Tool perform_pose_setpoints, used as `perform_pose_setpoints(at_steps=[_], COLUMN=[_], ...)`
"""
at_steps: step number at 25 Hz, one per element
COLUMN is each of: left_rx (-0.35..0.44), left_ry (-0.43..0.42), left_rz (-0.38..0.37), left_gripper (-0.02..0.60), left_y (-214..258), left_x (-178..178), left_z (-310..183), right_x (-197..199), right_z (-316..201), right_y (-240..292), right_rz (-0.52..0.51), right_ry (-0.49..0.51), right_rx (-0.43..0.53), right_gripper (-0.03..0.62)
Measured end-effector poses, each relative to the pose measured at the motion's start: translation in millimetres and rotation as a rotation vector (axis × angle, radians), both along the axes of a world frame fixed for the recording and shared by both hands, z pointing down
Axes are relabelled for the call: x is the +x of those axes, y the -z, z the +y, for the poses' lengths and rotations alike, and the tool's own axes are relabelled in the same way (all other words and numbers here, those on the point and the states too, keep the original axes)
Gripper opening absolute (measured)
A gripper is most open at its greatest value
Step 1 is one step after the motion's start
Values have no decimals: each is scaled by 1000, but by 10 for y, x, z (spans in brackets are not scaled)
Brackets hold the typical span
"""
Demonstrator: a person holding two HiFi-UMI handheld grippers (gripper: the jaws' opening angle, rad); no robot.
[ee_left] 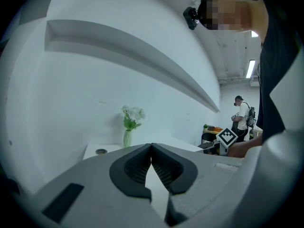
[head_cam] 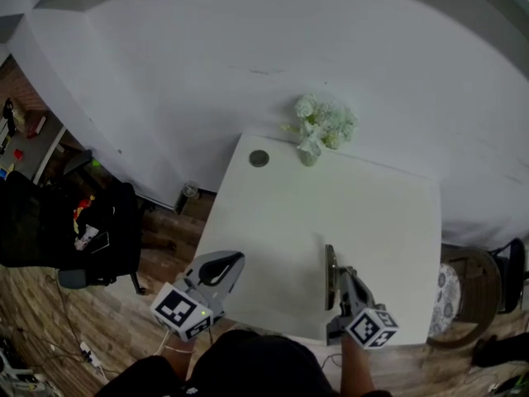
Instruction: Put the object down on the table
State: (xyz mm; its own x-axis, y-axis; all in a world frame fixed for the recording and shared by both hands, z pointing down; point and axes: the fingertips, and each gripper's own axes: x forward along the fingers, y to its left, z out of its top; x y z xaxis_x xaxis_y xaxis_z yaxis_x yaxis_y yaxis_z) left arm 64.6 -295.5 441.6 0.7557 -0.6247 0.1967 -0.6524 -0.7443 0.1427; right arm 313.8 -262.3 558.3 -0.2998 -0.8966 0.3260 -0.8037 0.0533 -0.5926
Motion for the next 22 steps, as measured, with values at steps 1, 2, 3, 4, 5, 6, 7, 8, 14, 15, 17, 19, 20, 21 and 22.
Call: perform_pose_setpoints(at_steps=[1,2,3,4,5,6,7,8,14,15,17,19,20,21,22], left_rx=[-3,-5,-7,-8,-9,-10,-10,-10,-17,-19,-20,-22,-22,-22,-21], left_ry=[3,5,5,5,6,8,10,12,18,20,25,27,28,29,31], left_rz=[0,0,0,1,2,3,4,3,-4,-5,-6,-8,-9,-8,-7], left_gripper=[-2,-2,-2,-2,-2,-2,-2,-2,-2,-2,-2,-2,-2,-2,-2], left_y=[-9,-15,-20,-22,-23,-24,-26,-29,-57,-61,-67,-75,-77,-76,-73], left_x=[-4,-6,-6,-6,-9,-14,-22,-29,-52,-62,-80,-94,-101,-108,-114], left_z=[-10,-21,-30,-35,-38,-41,-44,-48,-57,-57,-62,-66,-70,-74,-79], right_x=[-1,-1,-3,-5,-7,-11,-16,-21,-54,-61,-72,-79,-82,-84,-87], right_z=[-9,-18,-25,-26,-24,-21,-18,-17,-35,-39,-46,-49,-50,-49,-47], right_y=[-29,-57,-84,-110,-139,-169,-198,-224,-291,-303,-334,-368,-386,-407,-431], right_rz=[1,1,2,3,4,5,8,14,22,27,34,41,45,47,48], right_ry=[1,3,3,4,6,11,17,24,49,54,62,67,69,71,73], right_rx=[-8,-17,-26,-34,-41,-47,-53,-59,-90,-94,-103,-113,-118,-124,-132], right_gripper=[2,1,0,1,2,1,1,2,1,2,2,2,2,1,2])
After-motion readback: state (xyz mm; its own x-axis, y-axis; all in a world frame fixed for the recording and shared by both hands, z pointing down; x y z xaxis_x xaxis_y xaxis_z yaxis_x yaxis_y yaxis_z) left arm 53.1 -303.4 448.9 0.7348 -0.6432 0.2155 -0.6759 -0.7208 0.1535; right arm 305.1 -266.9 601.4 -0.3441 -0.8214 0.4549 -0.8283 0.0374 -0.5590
